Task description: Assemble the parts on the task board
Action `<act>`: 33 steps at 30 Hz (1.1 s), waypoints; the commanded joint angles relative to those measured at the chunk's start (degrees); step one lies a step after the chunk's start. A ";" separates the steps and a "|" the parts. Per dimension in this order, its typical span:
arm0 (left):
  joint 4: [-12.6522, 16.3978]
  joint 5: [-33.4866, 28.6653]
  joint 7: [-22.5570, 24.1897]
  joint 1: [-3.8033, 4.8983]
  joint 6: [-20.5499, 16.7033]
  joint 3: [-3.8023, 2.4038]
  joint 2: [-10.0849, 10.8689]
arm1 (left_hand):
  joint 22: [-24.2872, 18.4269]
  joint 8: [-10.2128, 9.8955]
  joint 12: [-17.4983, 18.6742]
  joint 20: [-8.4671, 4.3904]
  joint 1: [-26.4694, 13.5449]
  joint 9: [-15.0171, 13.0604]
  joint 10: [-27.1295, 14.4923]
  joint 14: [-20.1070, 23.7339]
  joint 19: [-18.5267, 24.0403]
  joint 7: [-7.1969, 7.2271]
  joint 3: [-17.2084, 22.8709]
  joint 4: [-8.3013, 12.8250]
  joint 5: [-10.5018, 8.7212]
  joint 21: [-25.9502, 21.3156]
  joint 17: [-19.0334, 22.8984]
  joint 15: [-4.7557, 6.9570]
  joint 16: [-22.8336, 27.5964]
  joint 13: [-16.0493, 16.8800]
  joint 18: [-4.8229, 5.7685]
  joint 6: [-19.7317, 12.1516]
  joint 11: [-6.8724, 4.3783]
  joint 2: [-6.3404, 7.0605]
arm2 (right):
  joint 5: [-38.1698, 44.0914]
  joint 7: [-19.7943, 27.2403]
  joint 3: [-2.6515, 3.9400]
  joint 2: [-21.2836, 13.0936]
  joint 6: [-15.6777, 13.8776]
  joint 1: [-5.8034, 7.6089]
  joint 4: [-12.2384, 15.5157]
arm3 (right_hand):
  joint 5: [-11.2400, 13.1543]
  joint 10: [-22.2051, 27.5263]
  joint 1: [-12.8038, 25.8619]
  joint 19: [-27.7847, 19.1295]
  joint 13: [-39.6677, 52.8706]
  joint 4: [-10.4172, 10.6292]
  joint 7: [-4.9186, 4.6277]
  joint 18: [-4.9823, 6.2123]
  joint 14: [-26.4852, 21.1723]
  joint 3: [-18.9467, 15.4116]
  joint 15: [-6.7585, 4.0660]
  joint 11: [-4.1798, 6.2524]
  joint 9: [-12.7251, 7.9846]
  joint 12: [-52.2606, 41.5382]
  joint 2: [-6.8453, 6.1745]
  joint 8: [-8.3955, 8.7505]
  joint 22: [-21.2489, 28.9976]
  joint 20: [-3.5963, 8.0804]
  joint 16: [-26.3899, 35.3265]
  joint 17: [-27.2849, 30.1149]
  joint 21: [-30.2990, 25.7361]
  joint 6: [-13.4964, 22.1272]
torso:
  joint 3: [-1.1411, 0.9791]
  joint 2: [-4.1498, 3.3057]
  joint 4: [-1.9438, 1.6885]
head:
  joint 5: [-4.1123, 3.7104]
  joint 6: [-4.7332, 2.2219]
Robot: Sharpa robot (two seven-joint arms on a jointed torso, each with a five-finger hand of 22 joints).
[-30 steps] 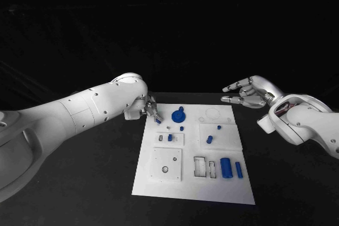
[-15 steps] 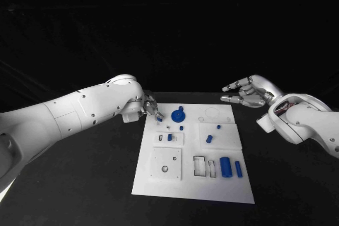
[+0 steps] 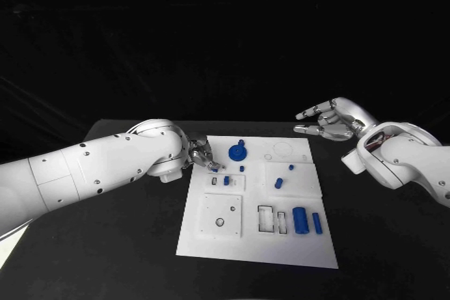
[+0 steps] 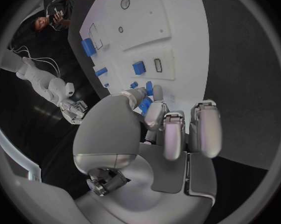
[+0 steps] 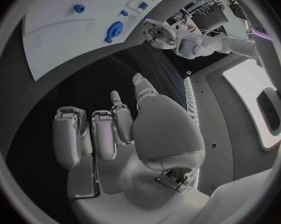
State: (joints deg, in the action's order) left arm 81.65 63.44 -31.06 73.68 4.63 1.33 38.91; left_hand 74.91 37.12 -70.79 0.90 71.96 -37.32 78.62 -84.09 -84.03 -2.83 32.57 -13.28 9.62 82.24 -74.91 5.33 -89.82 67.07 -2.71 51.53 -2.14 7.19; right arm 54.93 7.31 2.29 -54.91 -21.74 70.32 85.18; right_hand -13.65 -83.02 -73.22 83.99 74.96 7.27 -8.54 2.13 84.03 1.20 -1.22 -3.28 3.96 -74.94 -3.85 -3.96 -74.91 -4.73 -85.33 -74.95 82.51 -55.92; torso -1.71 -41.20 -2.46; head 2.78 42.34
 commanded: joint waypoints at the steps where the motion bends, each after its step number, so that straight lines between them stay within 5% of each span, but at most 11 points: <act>1: 1.52 5.82 1.30 -0.51 -3.74 0.01 0.55 | 4.52 0.26 -0.32 -0.06 -0.57 -0.05 0.36 -5.91 -2.79 0.75 7.66 7.26 0.11 0.29 -15.09 0.04 -0.18 0.07 0.33 0.57 0.06 0.22 | -0.03 0.21 -0.01 0.00 0.81 -0.07 0.06 | -0.29 0.31 0.27 -0.38 5.87 0.01 0.20 0.99 3.92 -0.31 0.15 -0.03 0.09 0.05 0.51 -0.01 -0.46 -0.12 0.35 -5.89 -0.19 -0.16 | 0.06 0.06 -0.18 | 0.01 0.19; 14: 2.85 6.52 -0.02 -2.30 -1.63 0.17 0.73 | 4.74 0.28 -0.56 -0.08 -0.68 -0.09 0.56 -5.91 -2.87 0.81 7.88 7.39 0.10 0.45 -15.09 0.07 -0.18 0.35 0.38 0.71 0.01 0.45 | -0.47 0.27 -0.03 0.05 1.10 -0.39 -0.09 | -0.32 0.33 0.29 -0.38 5.83 0.04 0.21 0.99 3.90 -0.35 0.15 -0.03 0.09 0.10 0.54 -0.01 -0.45 -0.12 0.40 -5.81 -0.20 -0.17 | 0.09 -0.01 -0.12 | -0.05 0.54; 33: 1.85 6.48 -1.54 -2.68 3.27 0.27 0.34 | 4.91 0.22 -0.74 -0.10 -0.78 -0.10 0.80 -5.91 -2.91 0.92 8.26 7.87 0.03 0.55 -15.09 0.09 -0.18 0.57 0.42 0.93 -0.07 1.09 | -0.80 0.36 -0.03 0.07 1.22 -0.51 -0.09 | -0.35 0.33 0.30 -0.39 5.82 0.07 0.21 1.00 3.91 -0.38 0.15 -0.03 0.10 0.10 0.57 -0.01 -0.42 -0.11 0.39 -5.84 -0.22 -0.17 | 0.04 0.03 -0.08 | 0.09 0.84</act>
State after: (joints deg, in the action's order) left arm 83.59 69.56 -31.95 71.01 5.78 1.60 39.37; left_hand 74.91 36.93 -71.42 0.90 70.90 -37.36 79.04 -84.08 -84.03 -2.75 34.56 -11.60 9.25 82.48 -74.90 5.33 -89.82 67.61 -2.71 51.81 -2.15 8.25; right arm 54.18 7.33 2.25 -54.89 -21.33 69.86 85.07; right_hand -13.65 -83.02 -72.98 83.99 74.96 7.27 -8.54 2.14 84.03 1.20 -1.22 -3.28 3.96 -74.94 -3.61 -3.96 -74.95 -4.73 -85.33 -74.93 82.53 -55.92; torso -1.68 -41.18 -2.57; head 2.85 43.16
